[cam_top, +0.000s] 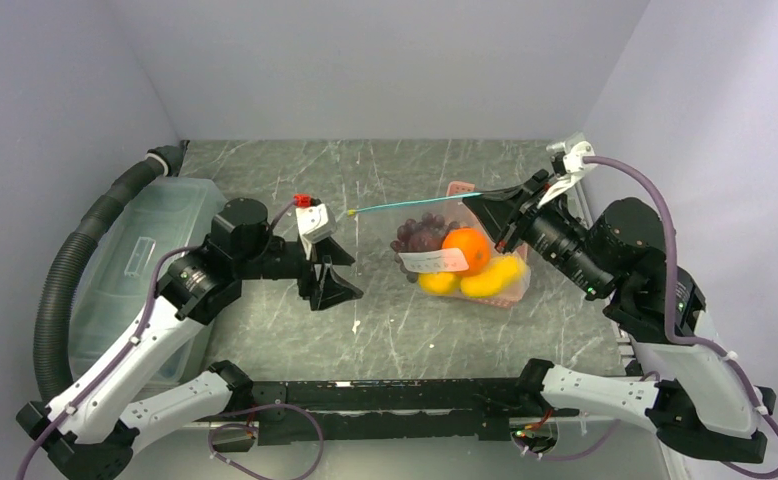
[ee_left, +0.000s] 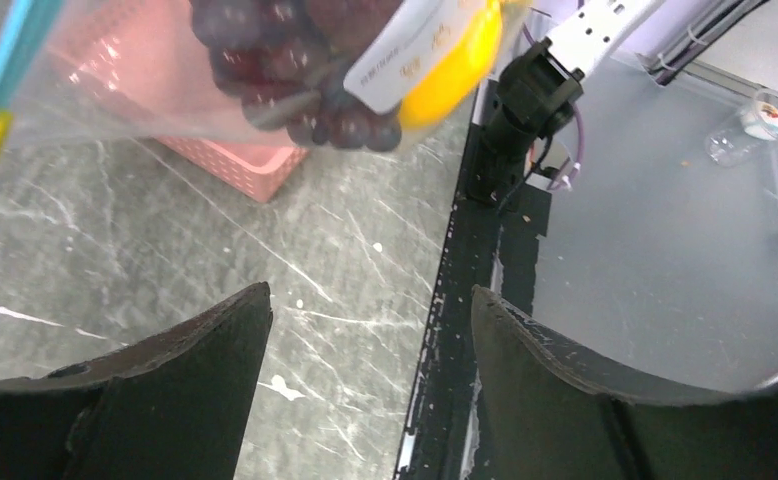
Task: Place the food in the zip-top bag and seal the zipper
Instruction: Place the zipper food storage bag at the center of the board.
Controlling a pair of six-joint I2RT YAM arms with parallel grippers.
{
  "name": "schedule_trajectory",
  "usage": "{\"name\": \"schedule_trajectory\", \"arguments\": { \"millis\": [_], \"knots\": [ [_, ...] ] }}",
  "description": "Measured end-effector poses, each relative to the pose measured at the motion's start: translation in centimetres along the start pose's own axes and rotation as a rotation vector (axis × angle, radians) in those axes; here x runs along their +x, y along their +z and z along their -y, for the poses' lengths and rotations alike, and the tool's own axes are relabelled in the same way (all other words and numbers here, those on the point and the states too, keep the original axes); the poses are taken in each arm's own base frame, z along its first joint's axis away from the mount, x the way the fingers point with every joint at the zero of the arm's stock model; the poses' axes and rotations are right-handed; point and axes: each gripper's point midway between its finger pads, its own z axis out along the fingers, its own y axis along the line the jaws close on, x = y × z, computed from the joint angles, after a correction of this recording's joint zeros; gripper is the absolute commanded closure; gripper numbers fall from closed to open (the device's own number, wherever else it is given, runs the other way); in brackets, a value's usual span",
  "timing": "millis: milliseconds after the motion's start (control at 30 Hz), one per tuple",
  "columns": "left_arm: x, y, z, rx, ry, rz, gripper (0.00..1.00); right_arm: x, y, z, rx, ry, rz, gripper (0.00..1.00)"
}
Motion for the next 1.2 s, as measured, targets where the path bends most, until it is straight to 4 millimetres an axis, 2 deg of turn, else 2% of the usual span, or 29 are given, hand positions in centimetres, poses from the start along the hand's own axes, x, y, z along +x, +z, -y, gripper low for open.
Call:
{"name": "schedule_trajectory", "arguments": {
  "millis": [67,167,367,667,900,1200],
  "knots": [
    [-0.8,-0.2,-0.2,-0.022,0.016,0.019,0.19,0.1,0.1,-0.1,-0.002,-0.003,-0.005,1.0],
    [-1.7,-0.4,-0.5,-0.044,0.032,0.038,0.09,0.5,0.5,-0.1,0.0,-0.011,-0.02,1.0],
    [-3.5,-1.0,-0.6,-0.078,0.061,0.073,0.01,0.8,0.5,-0.2,-0.007,-0.016,-0.029,1.0],
    [-5.2,-1.7,-0.6,-0.108,0.1,0.105,0.0,2.0,1.5,-0.6,-0.026,-0.03,-0.078,1.0],
    [-7.0,-2.3,-0.3,-0.114,0.152,0.141,0.0,4.8,2.7,-1.1,-0.049,-0.05,-0.184,1.0],
    [-7.8,-2.5,-1.2,-0.163,0.21,0.159,0.0,7.6,3.5,-2.4,-0.119,-0.057,-0.294,1.0]
  ]
}}
